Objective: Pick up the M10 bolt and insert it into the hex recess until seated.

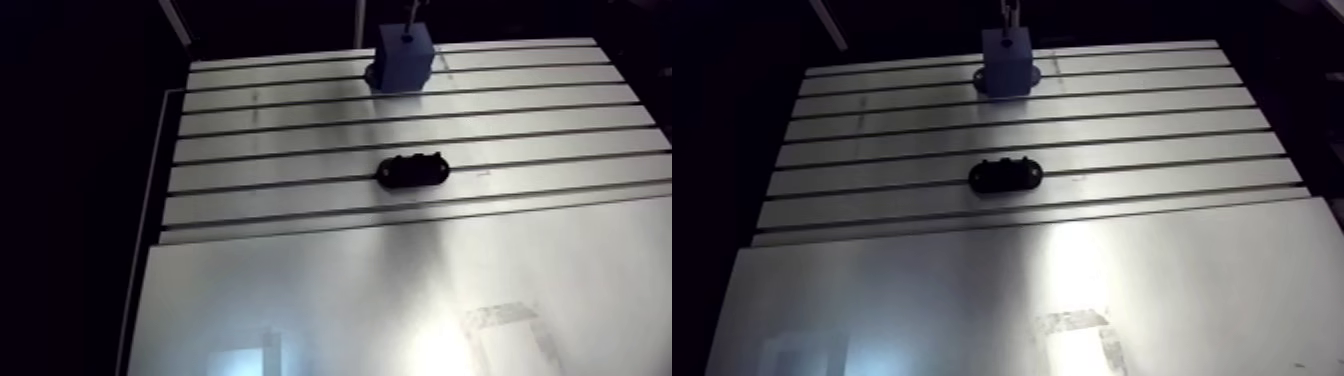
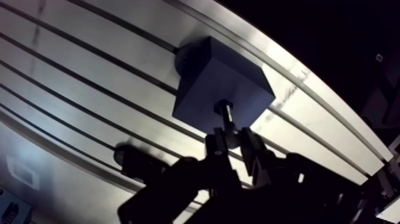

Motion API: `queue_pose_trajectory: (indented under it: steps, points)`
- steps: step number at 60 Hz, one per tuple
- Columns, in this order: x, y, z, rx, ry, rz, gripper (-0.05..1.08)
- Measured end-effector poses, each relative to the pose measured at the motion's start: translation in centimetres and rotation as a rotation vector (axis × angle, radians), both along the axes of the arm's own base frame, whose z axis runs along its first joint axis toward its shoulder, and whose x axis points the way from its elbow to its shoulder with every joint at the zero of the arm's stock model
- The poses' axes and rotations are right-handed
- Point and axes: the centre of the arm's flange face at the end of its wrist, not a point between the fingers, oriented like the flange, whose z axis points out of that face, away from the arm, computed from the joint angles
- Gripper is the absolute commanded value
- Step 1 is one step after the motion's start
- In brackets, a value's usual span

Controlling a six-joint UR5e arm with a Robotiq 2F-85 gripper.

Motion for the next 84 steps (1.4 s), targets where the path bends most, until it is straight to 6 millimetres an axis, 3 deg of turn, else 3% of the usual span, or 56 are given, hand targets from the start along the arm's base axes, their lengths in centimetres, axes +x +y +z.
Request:
queue_pose_trajectory:
  steps: [84]
  points:
    - [0.1, -0.1, -1.1, 0.0, -0.019, 0.004, 0.89]
